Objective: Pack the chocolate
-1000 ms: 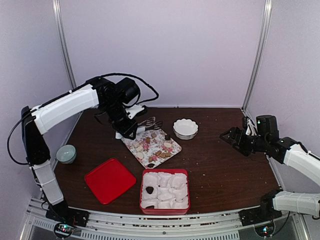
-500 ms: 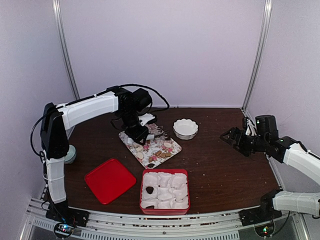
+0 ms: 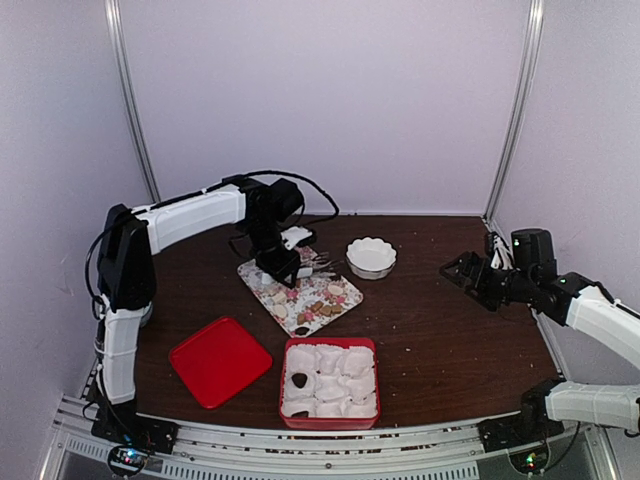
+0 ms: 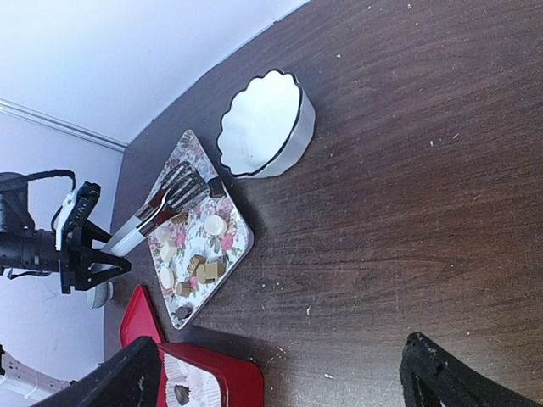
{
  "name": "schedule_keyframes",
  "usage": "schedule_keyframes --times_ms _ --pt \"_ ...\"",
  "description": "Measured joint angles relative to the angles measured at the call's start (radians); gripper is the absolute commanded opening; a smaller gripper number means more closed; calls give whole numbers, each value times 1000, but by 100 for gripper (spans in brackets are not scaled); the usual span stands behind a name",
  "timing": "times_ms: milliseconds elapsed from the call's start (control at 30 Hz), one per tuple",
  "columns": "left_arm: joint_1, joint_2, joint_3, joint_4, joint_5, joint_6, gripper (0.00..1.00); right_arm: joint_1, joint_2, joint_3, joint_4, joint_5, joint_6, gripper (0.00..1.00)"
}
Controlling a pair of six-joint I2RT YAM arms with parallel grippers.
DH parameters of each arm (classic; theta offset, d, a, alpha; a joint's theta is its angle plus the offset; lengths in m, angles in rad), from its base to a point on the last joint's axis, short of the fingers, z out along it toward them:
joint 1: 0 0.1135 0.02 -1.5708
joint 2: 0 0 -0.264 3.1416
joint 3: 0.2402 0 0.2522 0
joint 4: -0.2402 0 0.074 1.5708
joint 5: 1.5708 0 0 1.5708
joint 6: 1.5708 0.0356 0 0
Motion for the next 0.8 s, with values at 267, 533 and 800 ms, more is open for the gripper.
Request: schedule_keyframes --times_ms 267,533,800 --pt "2 61 8 5 19 11 37 0 8 0 7 -1 8 100" --pt "3 68 11 1 24 19 29 0 20 0 7 -1 8 100" --pt "21 68 21 1 34 20 22 0 33 0 7 -1 8 100"
